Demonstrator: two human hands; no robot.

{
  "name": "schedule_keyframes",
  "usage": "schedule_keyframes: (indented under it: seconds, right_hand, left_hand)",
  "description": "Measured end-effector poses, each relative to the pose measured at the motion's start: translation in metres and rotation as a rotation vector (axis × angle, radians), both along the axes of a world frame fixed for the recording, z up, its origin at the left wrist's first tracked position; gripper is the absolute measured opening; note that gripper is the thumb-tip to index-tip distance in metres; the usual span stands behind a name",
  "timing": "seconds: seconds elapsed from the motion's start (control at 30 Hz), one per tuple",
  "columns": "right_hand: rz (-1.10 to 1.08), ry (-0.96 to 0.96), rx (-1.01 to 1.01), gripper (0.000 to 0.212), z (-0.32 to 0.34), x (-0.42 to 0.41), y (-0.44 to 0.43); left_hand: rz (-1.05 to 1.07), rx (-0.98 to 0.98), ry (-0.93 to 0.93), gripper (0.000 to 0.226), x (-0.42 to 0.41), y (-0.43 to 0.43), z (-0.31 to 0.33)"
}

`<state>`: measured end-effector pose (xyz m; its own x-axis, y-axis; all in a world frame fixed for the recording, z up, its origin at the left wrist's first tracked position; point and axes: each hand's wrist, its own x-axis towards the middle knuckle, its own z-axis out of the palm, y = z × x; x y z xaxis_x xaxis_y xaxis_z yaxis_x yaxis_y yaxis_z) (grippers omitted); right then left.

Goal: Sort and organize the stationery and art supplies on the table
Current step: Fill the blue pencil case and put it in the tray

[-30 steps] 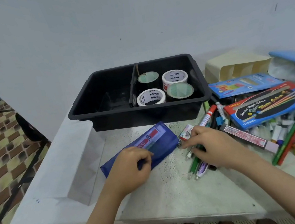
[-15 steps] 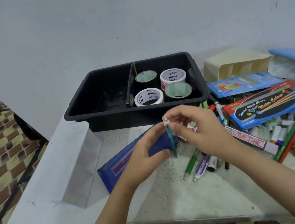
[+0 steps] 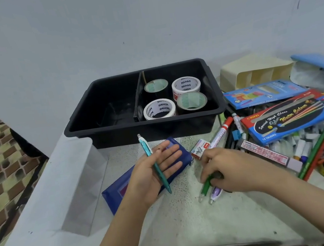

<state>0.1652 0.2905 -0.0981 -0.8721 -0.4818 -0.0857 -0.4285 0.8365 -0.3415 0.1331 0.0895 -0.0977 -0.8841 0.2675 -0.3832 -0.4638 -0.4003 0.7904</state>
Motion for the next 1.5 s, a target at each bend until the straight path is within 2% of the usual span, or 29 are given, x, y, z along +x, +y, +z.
schedule_keyframes:
  seconds: [0.17,0.27,0.4,0.5,0.6,0.7,0.8,0.9,1.0,1.13,1.23,1.37,1.43,1.5]
  right_hand:
    - [0.04,0.062,0.007,0.026,-0.004,-0.002,-0.001]
    - [0.02,0.184,-0.158,0.019,0.001,-0.004,-0.002]
    - [-0.022,0.5,-0.406,0.015,0.006,0.0,-0.008]
    - [0.034,0.59,-0.461,0.021,0.003,0.005,-0.018]
    - [0.099,0.585,-0.377,0.016,-0.004,0.006,-0.023]
    - [0.084,0.536,-0.347,0.019,-0.009,0.008,-0.023]
    - [0.021,0.372,-0.391,0.03,-0.004,0.014,-0.013]
    - [0.042,0.154,-0.207,0.038,-0.002,0.02,0.007]
    - [0.051,0.15,-0.028,0.031,-0.012,0.028,0.019]
    - [0.063,0.135,-0.027,0.019,-0.023,0.026,0.018]
    - [0.045,0.182,-0.183,0.013,-0.014,0.018,0.013]
    - [-0.063,0.3,-0.508,0.022,0.013,0.005,-0.003]
    - [-0.123,0.336,-0.666,0.014,0.027,-0.003,-0.011]
    - [-0.227,0.207,-0.818,0.006,0.036,-0.013,-0.016]
  left_hand:
    - [-0.01,0.026,-0.097,0.031,-0.002,0.001,-0.007]
    - [0.005,0.042,-0.111,0.031,-0.004,0.002,-0.011]
    - [-0.025,0.077,-0.155,0.034,-0.002,0.006,-0.011]
    - [-0.07,0.18,-0.169,0.043,0.002,0.012,-0.007]
    - [-0.128,0.263,-0.152,0.046,0.004,0.016,-0.004]
    - [-0.08,0.29,-0.152,0.037,0.002,0.019,-0.007]
    - [-0.012,0.275,-0.164,0.027,-0.003,0.02,-0.01]
    - [0.026,0.24,-0.166,0.024,-0.007,0.016,-0.011]
    - [0.043,0.208,-0.159,0.024,-0.01,0.012,-0.013]
    - [0.029,0.2,-0.159,0.025,-0.012,0.012,-0.015]
    - [0.001,0.189,-0.148,0.026,-0.013,0.014,-0.015]
    - [-0.045,0.184,-0.101,0.028,-0.012,0.017,-0.014]
    - [-0.086,0.155,-0.06,0.028,-0.012,0.019,-0.013]
    - [-0.151,0.116,-0.024,0.029,-0.011,0.021,-0.012]
